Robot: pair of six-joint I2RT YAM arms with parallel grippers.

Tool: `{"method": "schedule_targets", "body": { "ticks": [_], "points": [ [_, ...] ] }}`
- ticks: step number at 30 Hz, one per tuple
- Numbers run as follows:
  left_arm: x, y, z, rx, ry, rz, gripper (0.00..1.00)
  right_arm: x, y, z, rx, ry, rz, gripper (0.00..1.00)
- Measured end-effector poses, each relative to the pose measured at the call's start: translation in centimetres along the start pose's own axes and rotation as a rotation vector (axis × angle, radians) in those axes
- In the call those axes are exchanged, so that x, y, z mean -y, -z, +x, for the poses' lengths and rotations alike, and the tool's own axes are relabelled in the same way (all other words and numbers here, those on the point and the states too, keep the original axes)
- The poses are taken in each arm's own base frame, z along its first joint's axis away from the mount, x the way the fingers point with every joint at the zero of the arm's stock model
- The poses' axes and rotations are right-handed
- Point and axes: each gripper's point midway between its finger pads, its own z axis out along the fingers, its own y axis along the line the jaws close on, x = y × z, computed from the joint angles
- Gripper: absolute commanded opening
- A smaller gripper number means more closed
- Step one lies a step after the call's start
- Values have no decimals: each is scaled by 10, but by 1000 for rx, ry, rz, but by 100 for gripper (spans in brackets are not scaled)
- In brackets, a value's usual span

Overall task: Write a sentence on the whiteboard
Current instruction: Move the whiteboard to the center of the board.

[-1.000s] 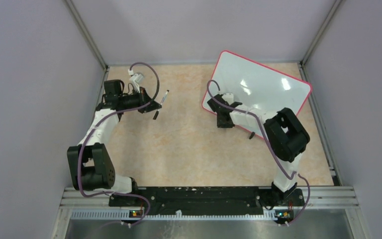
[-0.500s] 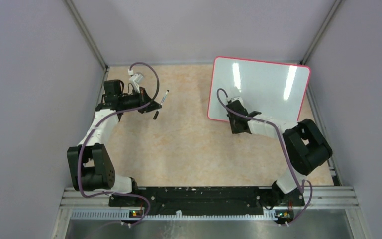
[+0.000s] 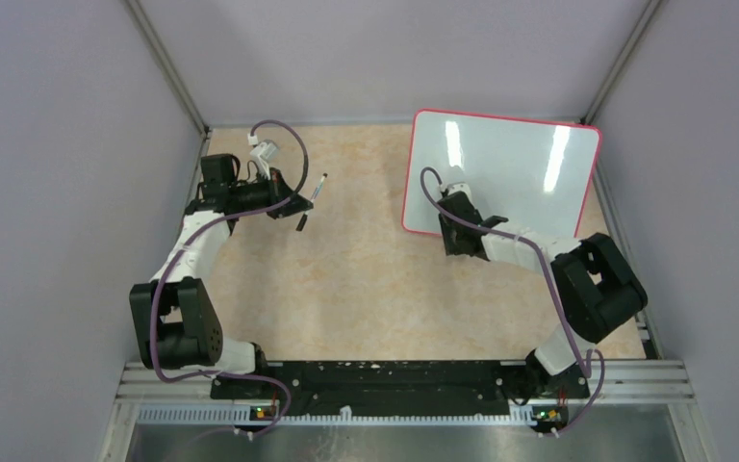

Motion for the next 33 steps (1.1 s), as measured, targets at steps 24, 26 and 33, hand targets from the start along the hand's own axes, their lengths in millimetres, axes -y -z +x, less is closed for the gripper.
{"method": "schedule_targets", "body": {
  "ticks": [24,26,33],
  "points": [
    [-6,9,-8,27,54,-29,0,-63,21,11,26,108,-218,0],
    [-5,13,-13,41,50,-35,0,-78,29,17,16,131,-258,0],
    [-1,34,-37,110,31,-67,0,-115,50,39,-21,214,-382,16]
  ]
}}
